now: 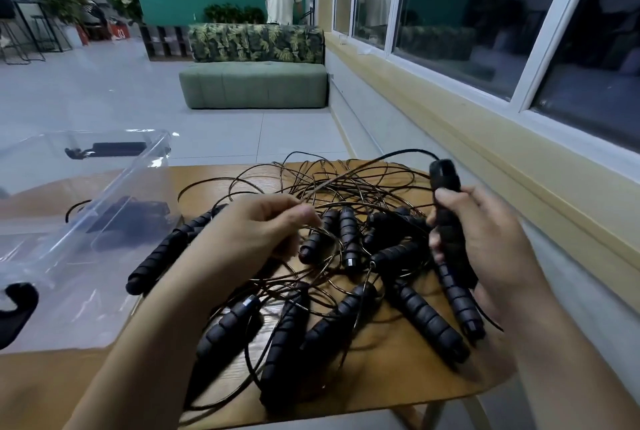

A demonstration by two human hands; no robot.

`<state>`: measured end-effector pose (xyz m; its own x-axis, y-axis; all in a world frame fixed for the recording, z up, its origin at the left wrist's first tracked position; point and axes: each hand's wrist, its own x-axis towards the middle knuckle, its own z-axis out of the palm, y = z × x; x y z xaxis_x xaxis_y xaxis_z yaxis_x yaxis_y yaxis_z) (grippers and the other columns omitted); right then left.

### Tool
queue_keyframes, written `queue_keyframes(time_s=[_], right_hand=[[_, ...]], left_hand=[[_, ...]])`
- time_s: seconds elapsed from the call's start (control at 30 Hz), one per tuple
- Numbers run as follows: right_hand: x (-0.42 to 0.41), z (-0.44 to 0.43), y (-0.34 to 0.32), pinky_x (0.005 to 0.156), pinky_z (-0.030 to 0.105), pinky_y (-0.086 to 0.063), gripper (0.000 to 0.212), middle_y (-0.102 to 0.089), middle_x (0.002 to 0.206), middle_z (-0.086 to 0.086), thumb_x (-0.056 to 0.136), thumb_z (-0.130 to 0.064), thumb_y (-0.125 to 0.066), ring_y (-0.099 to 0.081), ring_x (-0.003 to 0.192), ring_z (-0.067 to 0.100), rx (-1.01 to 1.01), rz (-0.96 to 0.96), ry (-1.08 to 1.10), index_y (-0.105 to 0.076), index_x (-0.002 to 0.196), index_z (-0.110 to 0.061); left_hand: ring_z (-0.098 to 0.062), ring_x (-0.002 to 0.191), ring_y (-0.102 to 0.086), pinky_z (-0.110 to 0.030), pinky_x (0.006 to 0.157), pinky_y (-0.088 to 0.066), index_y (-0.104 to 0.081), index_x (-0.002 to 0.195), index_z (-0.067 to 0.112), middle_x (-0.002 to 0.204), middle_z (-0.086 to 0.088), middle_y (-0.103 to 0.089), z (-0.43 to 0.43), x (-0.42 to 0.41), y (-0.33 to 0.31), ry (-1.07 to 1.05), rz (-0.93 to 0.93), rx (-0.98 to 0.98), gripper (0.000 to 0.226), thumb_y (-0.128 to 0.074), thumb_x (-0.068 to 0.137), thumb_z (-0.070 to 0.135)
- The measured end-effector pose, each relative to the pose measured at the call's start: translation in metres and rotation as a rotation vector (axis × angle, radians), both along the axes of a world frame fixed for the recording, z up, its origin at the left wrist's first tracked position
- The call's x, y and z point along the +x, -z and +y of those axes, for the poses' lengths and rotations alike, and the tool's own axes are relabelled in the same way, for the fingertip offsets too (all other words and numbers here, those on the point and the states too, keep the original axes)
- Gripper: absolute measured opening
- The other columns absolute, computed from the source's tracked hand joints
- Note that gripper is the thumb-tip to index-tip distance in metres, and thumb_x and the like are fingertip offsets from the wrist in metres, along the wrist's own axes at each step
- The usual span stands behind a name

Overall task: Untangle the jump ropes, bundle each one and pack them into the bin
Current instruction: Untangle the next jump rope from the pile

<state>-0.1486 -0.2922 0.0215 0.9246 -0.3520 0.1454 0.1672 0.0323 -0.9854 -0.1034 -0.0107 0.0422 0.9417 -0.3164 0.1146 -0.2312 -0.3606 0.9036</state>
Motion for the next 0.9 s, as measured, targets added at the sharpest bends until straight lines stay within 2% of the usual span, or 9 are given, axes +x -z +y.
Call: queue_keyframes(time_s=[0.07, 0.17, 0.27, 0.33, 0.47, 0.57, 0.7, 0.83, 0.9], right_hand=[[-0.013, 0.013, 0.004, 0.052, 0.033, -0.044, 0.023, -0.058, 0.082, 0.013, 0.094, -0.025, -0.071, -0.051, 0.062, 0.026, 0.23, 0.13, -0.305, -0.056, 0.102, -0.011], [-0.024, 0.047, 0.017, 0.049, 0.033, -0.044, 0.03, -0.053, 0.074, 0.009, 0.084, -0.02, -0.081, -0.049, 0.058, 0.022, 0.202, 0.235, -0.521, -0.06, 0.1, -0.006], [-0.018, 0.073, 0.025, 0.047, 0.033, -0.048, 0.035, -0.06, 0.075, 0.012, 0.082, -0.023, -0.088, -0.055, 0.057, 0.023, 0.165, 0.174, -0.362, -0.072, 0.107, -0.004], [-0.011, 0.081, 0.024, 0.046, 0.033, -0.05, 0.036, -0.067, 0.077, 0.01, 0.082, -0.025, -0.086, -0.057, 0.056, 0.022, 0.199, 0.125, -0.255, -0.074, 0.108, -0.004], [-0.001, 0.083, 0.026, 0.046, 0.029, -0.048, 0.033, -0.064, 0.074, 0.013, 0.085, -0.025, -0.086, -0.054, 0.052, 0.019, 0.185, 0.125, -0.174, -0.074, 0.102, 0.001], [0.004, 0.079, 0.024, 0.048, 0.028, -0.042, 0.017, -0.055, 0.067, 0.011, 0.091, -0.015, -0.081, -0.047, 0.049, 0.017, 0.285, 0.141, -0.238, -0.072, 0.097, -0.001], [0.012, 0.058, 0.009, 0.046, 0.023, -0.041, 0.013, -0.056, 0.069, 0.002, 0.092, -0.007, -0.075, -0.045, 0.05, 0.011, 0.53, 0.073, -0.182, -0.064, 0.085, -0.011], [0.012, 0.03, -0.004, 0.049, 0.02, -0.044, 0.015, -0.06, 0.072, 0.0, 0.093, -0.009, -0.074, -0.051, 0.054, 0.009, 0.595, -0.059, -0.016, -0.063, 0.085, -0.014], [0.012, 0.018, -0.004, 0.051, 0.021, -0.045, 0.016, -0.061, 0.073, -0.001, 0.094, -0.01, -0.074, -0.052, 0.056, 0.009, 0.617, -0.115, 0.055, -0.061, 0.086, -0.015]], left_hand=[[-0.017, 0.051, -0.043, -0.025, 0.048, -0.032, -0.079, 0.097, 0.028, 0.06, -0.006, -0.046, 0.004, 0.006, 0.002, -0.054, -0.058, 0.014, 0.027, -0.058, 0.107, 0.041], [-0.008, 0.052, -0.048, -0.029, 0.053, -0.039, -0.075, 0.096, 0.03, 0.058, 0.005, -0.051, -0.007, 0.004, 0.007, -0.048, -0.177, 0.184, 0.028, -0.055, 0.108, 0.045], [-0.002, 0.058, -0.05, -0.022, 0.054, -0.037, -0.067, 0.088, 0.024, 0.065, 0.008, -0.059, -0.023, 0.001, 0.012, 0.061, -0.22, 0.32, 0.029, -0.055, 0.108, 0.043], [-0.005, 0.064, -0.053, -0.027, 0.059, -0.04, -0.063, 0.087, 0.021, 0.071, 0.005, -0.062, -0.029, -0.001, 0.015, 0.102, -0.231, 0.404, 0.03, -0.054, 0.108, 0.041], [-0.01, 0.084, -0.065, -0.038, 0.08, -0.053, -0.07, 0.112, 0.024, 0.09, 0.008, -0.073, -0.037, -0.005, 0.022, 0.153, -0.255, 0.468, 0.024, -0.05, 0.11, 0.037], [-0.009, 0.078, -0.062, -0.041, 0.075, -0.052, -0.067, 0.104, 0.026, 0.082, 0.012, -0.067, -0.034, -0.005, 0.024, 0.22, -0.283, 0.408, 0.018, -0.054, 0.11, 0.037], [-0.006, 0.057, -0.053, -0.027, 0.056, -0.041, -0.072, 0.093, 0.025, 0.062, 0.011, -0.058, -0.02, -0.005, 0.022, 0.288, -0.138, 0.214, 0.017, -0.064, 0.106, 0.034], [-0.003, 0.071, -0.066, -0.02, 0.067, -0.047, -0.076, 0.099, 0.027, 0.079, 0.007, -0.075, -0.004, -0.002, 0.017, 0.235, -0.173, 0.151, 0.011, -0.068, 0.102, 0.033], [-0.005, 0.078, -0.071, -0.027, 0.072, -0.054, -0.076, 0.097, 0.031, 0.087, 0.009, -0.077, 0.005, 0.004, 0.018, 0.169, -0.211, 0.172, 0.004, -0.073, 0.099, 0.029]])
